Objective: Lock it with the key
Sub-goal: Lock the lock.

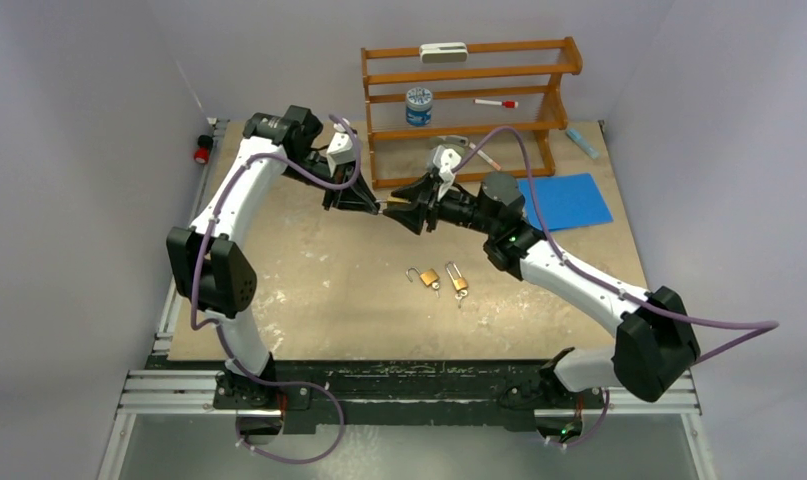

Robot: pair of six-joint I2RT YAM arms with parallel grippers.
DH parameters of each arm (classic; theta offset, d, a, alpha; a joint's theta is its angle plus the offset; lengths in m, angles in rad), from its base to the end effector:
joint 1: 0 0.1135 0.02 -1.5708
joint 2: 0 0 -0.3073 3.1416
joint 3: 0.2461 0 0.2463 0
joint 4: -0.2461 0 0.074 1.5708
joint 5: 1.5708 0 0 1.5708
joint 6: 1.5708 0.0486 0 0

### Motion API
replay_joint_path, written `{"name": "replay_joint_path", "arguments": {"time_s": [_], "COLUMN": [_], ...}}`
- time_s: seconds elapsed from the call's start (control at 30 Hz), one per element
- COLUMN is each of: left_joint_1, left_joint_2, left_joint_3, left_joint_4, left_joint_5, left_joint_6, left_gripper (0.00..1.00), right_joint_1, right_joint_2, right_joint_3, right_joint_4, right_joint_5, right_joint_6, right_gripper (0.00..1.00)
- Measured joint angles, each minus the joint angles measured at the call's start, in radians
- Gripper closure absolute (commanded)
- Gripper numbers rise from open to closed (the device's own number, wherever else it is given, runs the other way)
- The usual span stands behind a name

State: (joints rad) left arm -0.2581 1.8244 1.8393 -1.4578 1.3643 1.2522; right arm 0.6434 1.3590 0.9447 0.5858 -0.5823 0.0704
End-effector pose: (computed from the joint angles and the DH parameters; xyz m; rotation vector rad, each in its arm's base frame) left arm 0.3222 -0.1342 0.3912 1.4557 1.3938 -1.3755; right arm 0.2329 0.2080 0.3923 -0.8845 1.2168 0.9862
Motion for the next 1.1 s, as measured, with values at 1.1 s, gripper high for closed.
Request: {"name": "replay_joint_path", "arguments": {"time_s": [1.1], "left_joint_1": [0.0], "left_joint_2": [-0.007], "left_joint_3": [-0.032], "left_joint_4": [-0.004], "left_joint_5": [-0.038], "left_joint_6": [0.016], "left_gripper": [1.0], "right_joint_1": [-0.172], "right_joint_2": [-0.069], "right_joint_3": [-0.079], "right_joint_4": [-0.08], "right_joint_5": [-0.229], "right_joint_6": [-0.088], "right_gripper": [0.59]}}
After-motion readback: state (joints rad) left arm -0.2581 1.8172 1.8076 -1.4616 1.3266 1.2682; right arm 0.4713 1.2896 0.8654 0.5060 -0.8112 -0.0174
